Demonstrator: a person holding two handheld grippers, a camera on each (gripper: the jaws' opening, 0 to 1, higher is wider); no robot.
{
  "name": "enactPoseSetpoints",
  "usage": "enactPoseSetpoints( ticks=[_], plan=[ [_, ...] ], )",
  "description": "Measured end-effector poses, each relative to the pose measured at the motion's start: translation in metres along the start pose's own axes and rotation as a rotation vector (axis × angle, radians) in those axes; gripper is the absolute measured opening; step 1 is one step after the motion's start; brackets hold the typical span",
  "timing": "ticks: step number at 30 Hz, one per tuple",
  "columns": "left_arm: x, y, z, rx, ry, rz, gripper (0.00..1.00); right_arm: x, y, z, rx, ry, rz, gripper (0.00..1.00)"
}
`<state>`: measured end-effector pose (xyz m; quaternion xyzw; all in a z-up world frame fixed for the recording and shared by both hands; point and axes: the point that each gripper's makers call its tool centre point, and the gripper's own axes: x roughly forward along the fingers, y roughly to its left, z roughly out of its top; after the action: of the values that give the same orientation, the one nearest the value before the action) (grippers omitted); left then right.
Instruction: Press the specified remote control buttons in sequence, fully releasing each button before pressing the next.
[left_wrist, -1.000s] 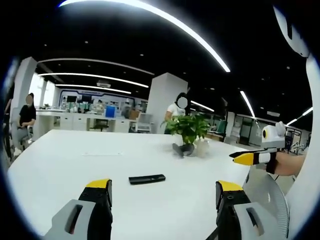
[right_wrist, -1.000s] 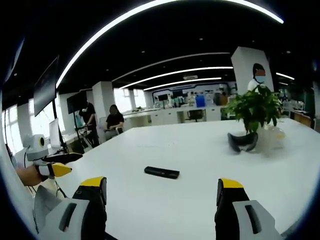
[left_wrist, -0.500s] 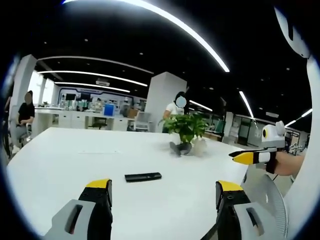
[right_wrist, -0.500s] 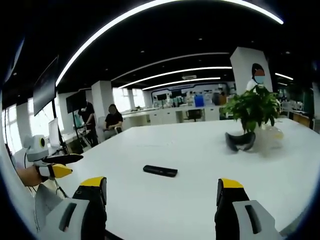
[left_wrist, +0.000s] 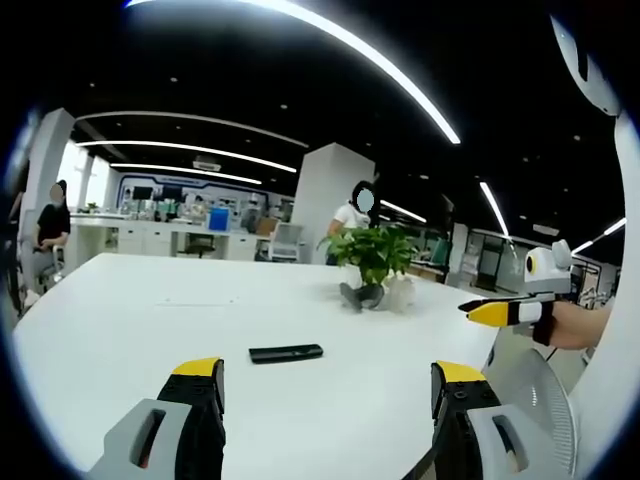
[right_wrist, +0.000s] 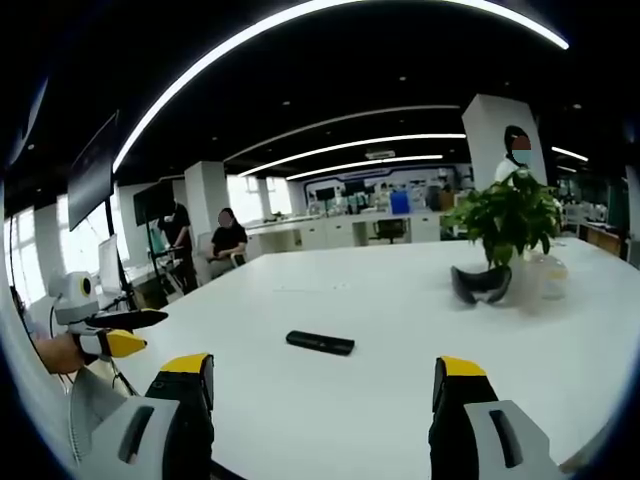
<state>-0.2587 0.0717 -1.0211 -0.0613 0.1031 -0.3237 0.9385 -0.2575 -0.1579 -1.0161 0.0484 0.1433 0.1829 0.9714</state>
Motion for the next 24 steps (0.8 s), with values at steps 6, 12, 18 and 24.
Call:
enactPoseSetpoints(
  ticks=[6,12,18,24],
  plan=[
    [0.008,0.001,-0.003,-0.012,0.019,-0.006,0.89,0.001,-0.005,-0.001,0.004,0.004,-0.001,0.9],
    [0.016,0.005,-0.008,-0.009,0.055,-0.016,0.89,0.002,-0.008,-0.002,0.009,0.006,-0.008,0.9],
    [0.029,0.012,-0.013,-0.01,0.106,-0.033,0.91,0.003,-0.014,-0.003,0.02,0.01,-0.018,0.9],
    [0.045,0.018,-0.013,-0.018,0.132,-0.062,0.92,0.005,-0.018,-0.002,0.03,0.008,-0.03,0.9]
  ],
)
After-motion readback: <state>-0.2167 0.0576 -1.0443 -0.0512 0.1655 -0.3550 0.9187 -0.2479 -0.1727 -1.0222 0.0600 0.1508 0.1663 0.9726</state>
